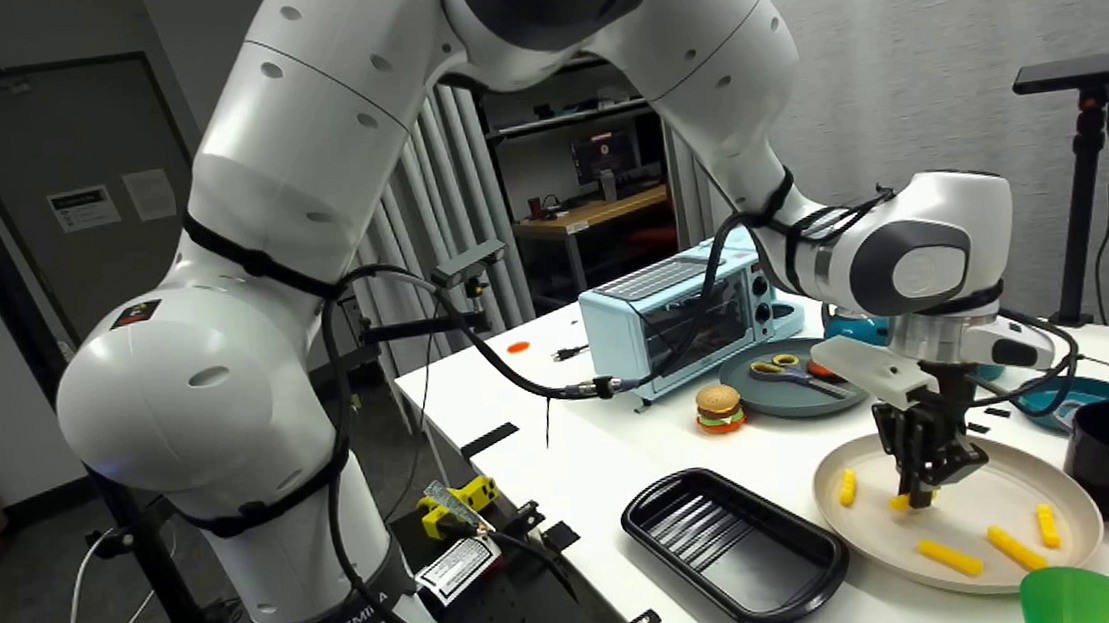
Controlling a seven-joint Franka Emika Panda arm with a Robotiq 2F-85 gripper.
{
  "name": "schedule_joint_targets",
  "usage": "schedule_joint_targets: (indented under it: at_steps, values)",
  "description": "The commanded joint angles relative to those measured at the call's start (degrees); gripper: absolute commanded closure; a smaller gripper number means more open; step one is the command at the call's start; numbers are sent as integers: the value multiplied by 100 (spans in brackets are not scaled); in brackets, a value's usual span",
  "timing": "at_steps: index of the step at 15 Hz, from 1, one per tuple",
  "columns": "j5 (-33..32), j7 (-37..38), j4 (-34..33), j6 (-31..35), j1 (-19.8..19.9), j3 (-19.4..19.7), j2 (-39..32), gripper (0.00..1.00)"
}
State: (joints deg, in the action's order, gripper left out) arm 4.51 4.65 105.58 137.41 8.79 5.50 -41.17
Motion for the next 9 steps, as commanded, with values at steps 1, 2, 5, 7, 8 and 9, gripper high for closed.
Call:
schedule_joint_targets:
  at_steps: [1,2,5,7,8,9]
  values:
    - [-29,-21,565,-79,43,166,658,97]
    - [-38,-16,680,-66,55,217,783,97]
    - [-62,3,1012,-62,109,397,1170,97]
    - [-80,2,1207,-24,167,521,1378,97]
    - [-84,11,1282,-4,205,588,1458,97]
    - [-82,9,1339,17,252,652,1525,97]
